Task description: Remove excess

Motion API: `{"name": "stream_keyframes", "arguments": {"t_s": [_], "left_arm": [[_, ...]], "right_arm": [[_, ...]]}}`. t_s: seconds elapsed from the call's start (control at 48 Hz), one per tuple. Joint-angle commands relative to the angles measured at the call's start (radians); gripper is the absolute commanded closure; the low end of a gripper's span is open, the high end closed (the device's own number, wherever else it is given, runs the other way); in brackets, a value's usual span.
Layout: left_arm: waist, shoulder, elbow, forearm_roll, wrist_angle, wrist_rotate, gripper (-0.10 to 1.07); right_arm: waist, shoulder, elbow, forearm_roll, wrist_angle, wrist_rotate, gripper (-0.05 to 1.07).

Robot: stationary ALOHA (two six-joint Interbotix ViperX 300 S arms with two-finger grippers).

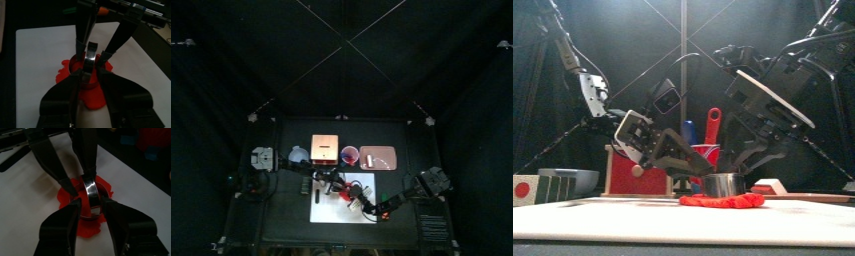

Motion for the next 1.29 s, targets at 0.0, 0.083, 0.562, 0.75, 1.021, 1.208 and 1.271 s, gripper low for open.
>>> {"name": "stream_keyframes", "arguments": {"t_s": [0.0,0.083,0.562,0.75,1.021,1.208,1.271], "left_arm": [[0.005,-0.008,0.023,0.009,0.044,-0.015,0.16],[0.005,-0.031,0.025,0.009,0.044,-0.014,0.12],[0.005,-0.164,0.032,0.043,0.048,0.043,0.11],[0.005,-0.169,0.032,0.043,0.046,0.043,0.11],[0.005,-0.239,0.055,0.041,0.046,0.044,0.11],[0.014,-0.284,0.072,0.041,0.048,0.044,0.11],[0.014,-0.290,0.072,0.040,0.046,0.044,0.11]], "right_arm": [[0.002,-0.044,-0.012,-0.005,0.009,0.000,0.21],[0.003,-0.048,-0.011,-0.011,0.012,0.000,0.20],[0.006,-0.060,-0.008,-0.023,0.017,0.002,0.20],[0.006,-0.061,-0.006,-0.028,0.023,-0.002,0.20],[0.006,-0.095,0.018,-0.046,0.044,0.000,0.20],[0.009,-0.101,0.018,-0.058,0.063,0.002,0.20],[0.009,-0.101,0.018,-0.060,0.075,0.000,0.20]]}}
